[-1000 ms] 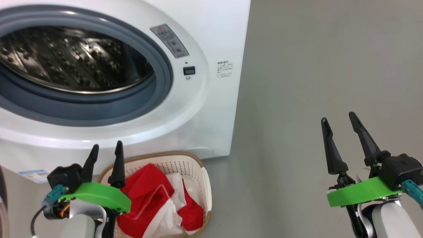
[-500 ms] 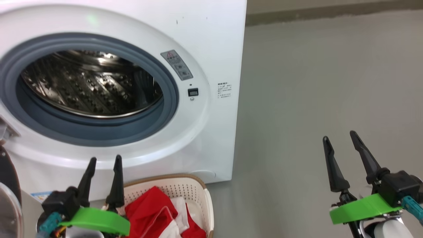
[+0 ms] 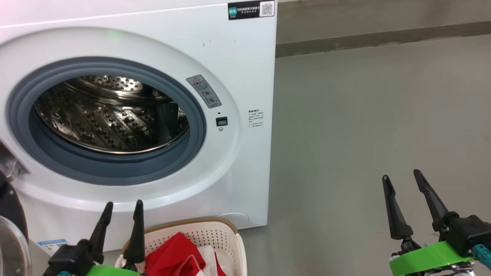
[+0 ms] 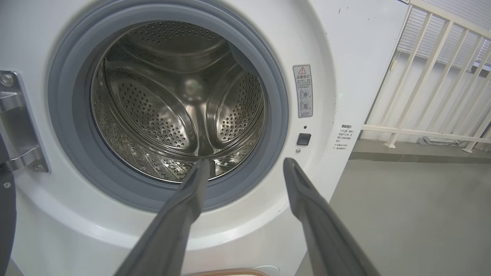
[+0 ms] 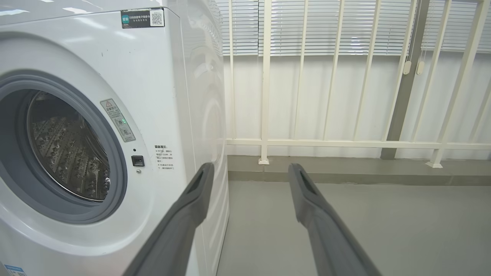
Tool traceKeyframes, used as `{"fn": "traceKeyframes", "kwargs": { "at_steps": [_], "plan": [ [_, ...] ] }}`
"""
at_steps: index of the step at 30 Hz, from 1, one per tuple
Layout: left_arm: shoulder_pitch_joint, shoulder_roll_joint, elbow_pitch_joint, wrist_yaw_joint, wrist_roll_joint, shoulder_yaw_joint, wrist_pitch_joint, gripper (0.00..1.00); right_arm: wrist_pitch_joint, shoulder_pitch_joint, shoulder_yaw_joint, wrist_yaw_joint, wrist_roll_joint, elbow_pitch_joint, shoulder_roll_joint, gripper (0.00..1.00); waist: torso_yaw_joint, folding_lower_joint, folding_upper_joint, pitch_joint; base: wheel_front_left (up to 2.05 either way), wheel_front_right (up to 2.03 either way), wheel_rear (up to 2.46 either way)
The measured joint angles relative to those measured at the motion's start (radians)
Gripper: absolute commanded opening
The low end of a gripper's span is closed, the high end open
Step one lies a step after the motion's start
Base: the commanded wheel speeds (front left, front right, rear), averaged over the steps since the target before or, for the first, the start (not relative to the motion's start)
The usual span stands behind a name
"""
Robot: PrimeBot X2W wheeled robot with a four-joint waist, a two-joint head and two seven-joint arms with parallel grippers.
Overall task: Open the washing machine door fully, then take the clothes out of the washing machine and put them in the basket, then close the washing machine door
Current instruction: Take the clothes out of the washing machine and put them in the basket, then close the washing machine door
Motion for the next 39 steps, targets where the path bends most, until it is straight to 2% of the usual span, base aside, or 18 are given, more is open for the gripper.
{"fn": "traceKeyframes", "kwargs": {
  "at_steps": [27,39],
  "plan": [
    [0.022,0.014,-0.025,0.0,0.027,0.016,0.0,1.0,0.0,0.012,-0.001,0.0,0.003,-0.009,0.0,1.0,0.005,0.0,0.0,-0.002,-0.03,0.03,0.0],
    [0.022,0.012,-0.025,0.0,0.036,0.019,0.0,1.0,0.0,0.012,0.002,0.0,0.003,-0.008,-0.001,1.0,0.007,0.0,0.0,-0.014,-1.25,1.25,0.0]
  ]
}}
